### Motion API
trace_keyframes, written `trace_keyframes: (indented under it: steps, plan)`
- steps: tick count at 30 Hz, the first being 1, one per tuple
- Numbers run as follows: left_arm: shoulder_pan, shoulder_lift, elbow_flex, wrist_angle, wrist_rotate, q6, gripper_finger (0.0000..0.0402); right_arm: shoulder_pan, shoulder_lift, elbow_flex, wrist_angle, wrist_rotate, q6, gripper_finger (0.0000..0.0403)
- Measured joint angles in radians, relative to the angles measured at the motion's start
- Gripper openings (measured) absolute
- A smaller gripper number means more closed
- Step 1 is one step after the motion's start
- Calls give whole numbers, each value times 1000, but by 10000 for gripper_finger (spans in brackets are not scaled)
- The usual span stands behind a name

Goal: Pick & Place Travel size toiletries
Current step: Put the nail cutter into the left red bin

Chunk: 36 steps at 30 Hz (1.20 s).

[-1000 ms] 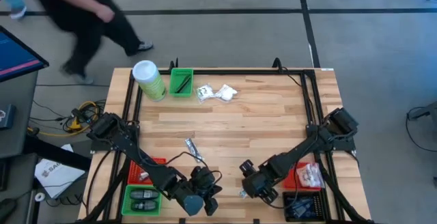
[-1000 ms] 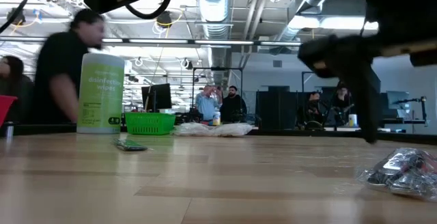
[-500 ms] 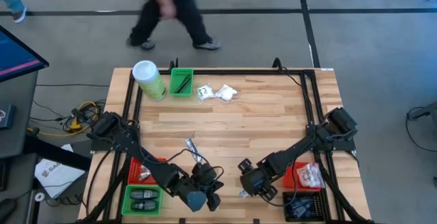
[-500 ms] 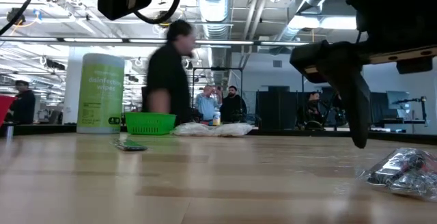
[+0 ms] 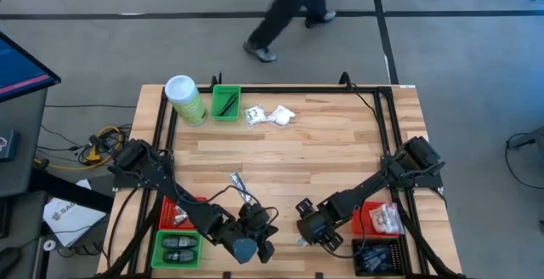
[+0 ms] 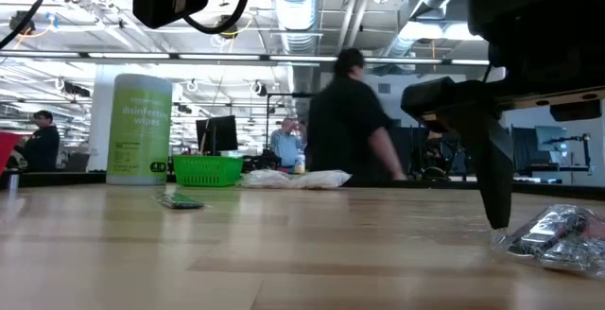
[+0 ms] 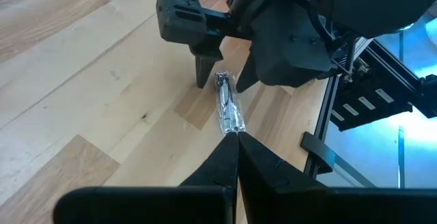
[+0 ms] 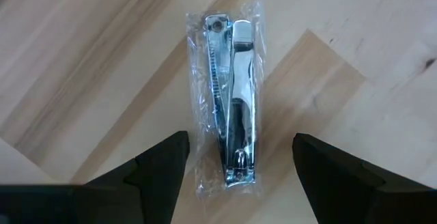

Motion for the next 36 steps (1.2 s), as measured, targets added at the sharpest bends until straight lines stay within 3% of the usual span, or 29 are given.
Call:
trace_keyframes:
  steps: [5, 17, 31, 36]
  plan:
    - [0, 0, 0, 0, 0, -3, 0, -5, 1, -1, -3, 0, 10, 221]
    - [0, 0, 0, 0, 0, -4, 0, -7, 9, 47, -82, -10, 20, 41]
    - [-7, 0, 0, -15, 8, -12, 0, -84, 7, 160, -291, -1, 124, 49]
    - [-22, -65, 0, -118, 12, -58, 0, -113, -50, 222, -370, -8, 130, 41]
